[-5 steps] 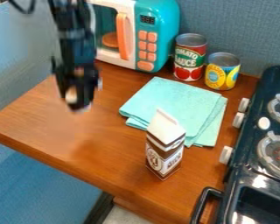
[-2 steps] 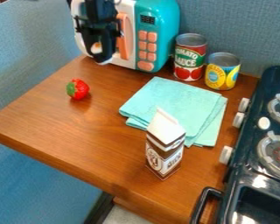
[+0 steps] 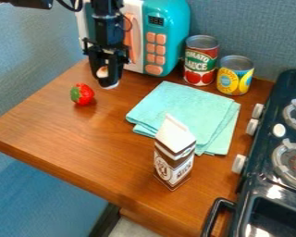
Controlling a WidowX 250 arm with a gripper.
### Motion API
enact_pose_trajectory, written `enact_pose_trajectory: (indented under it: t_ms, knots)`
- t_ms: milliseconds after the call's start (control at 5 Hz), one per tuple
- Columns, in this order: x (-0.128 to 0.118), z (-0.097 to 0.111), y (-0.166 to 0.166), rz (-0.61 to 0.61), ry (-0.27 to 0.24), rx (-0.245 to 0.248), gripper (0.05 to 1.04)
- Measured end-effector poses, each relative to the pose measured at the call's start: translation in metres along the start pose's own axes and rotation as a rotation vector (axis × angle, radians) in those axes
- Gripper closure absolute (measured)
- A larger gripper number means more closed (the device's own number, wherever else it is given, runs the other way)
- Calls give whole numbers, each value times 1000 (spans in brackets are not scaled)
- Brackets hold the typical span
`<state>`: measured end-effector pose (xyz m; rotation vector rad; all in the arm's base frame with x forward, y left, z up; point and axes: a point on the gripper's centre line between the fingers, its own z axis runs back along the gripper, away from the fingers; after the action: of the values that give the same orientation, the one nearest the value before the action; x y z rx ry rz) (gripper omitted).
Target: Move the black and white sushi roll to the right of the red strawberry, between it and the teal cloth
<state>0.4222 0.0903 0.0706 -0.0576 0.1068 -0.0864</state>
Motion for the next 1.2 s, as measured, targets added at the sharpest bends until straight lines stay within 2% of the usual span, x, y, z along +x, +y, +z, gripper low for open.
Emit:
enact_pose_trajectory:
  t_ms: [400,800,1000,1200]
  knots:
    - [4,-25,1,-12,-2,-1,494]
    - [11,-30,3,3,-19,16,494]
    - [10,-34,-2,-5,-1,38,415]
    - [8,-35,-3,18,11,37,127]
